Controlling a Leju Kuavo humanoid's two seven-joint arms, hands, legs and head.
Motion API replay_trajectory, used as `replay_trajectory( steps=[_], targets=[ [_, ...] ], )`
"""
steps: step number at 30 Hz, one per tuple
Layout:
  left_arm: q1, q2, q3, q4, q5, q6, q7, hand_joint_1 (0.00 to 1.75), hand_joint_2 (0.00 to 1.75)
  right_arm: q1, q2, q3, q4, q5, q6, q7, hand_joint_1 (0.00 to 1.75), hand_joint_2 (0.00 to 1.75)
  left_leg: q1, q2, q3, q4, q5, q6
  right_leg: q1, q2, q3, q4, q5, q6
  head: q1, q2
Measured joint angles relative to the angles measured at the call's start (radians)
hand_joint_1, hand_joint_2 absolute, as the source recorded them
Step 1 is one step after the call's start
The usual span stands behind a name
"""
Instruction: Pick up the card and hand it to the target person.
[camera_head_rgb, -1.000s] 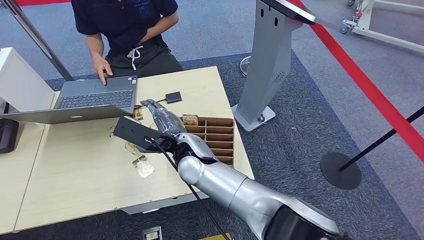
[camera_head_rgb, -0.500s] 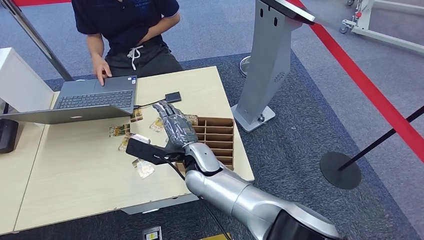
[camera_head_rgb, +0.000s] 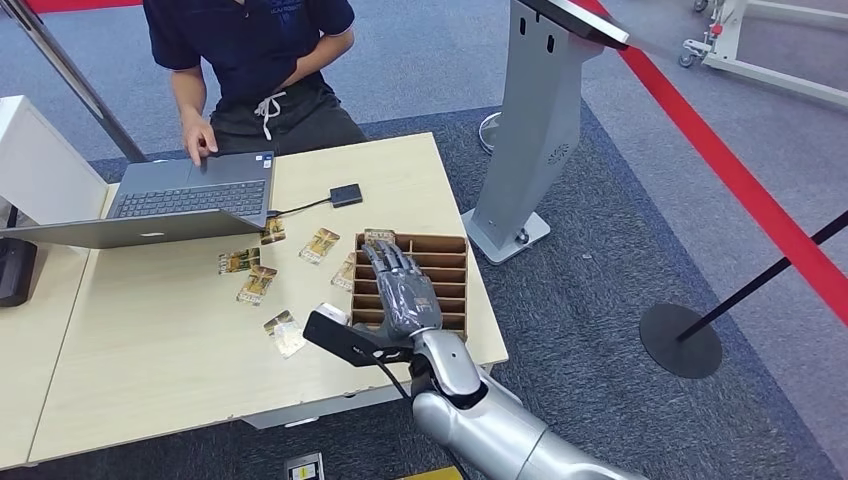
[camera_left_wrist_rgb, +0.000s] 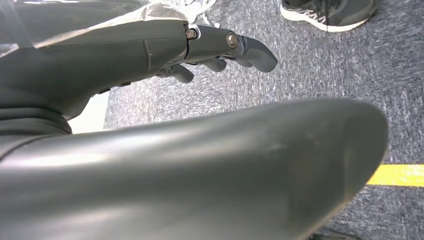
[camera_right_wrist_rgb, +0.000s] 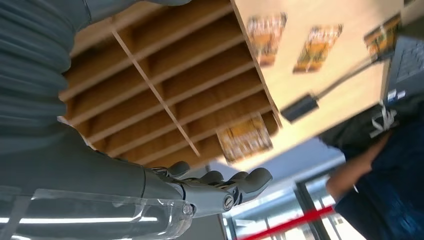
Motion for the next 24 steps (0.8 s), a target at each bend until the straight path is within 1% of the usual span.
replay_trajectory(
  steps=[6, 10, 24],
  targets=[
    [0.000, 0.000, 0.004, 0.000, 0.005, 0.004, -0.005, 0.00, 0.00, 0.063, -0.049, -0.042, -0.132, -0.110, 0.075, 0.006, 0.00, 1.75, 0.000, 0.000, 0.000, 0.000, 0.000, 0.000, 0.000, 0.000, 0.000, 0.000, 0.000, 0.000, 0.000, 0.000],
    [-0.001, 0.000, 0.004, 0.000, 0.005, 0.004, -0.009, 0.00, 0.00, 0.086, -0.069, -0.055, -0.188, -0.149, 0.097, 0.007, 0.00, 1.75, 0.000, 0.000, 0.000, 0.000, 0.000, 0.000, 0.000, 0.000, 0.000, 0.000, 0.000, 0.000, 0.000, 0.000],
    [-0.002, 0.000, 0.004, 0.000, -0.012, -0.018, -0.024, 0.00, 0.00, 0.112, -0.122, -0.089, -0.290, -0.156, 0.097, 0.022, 0.00, 1.75, 0.000, 0.000, 0.000, 0.000, 0.000, 0.000, 0.000, 0.000, 0.000, 0.000, 0.000, 0.000, 0.000, 0.000]
  ],
)
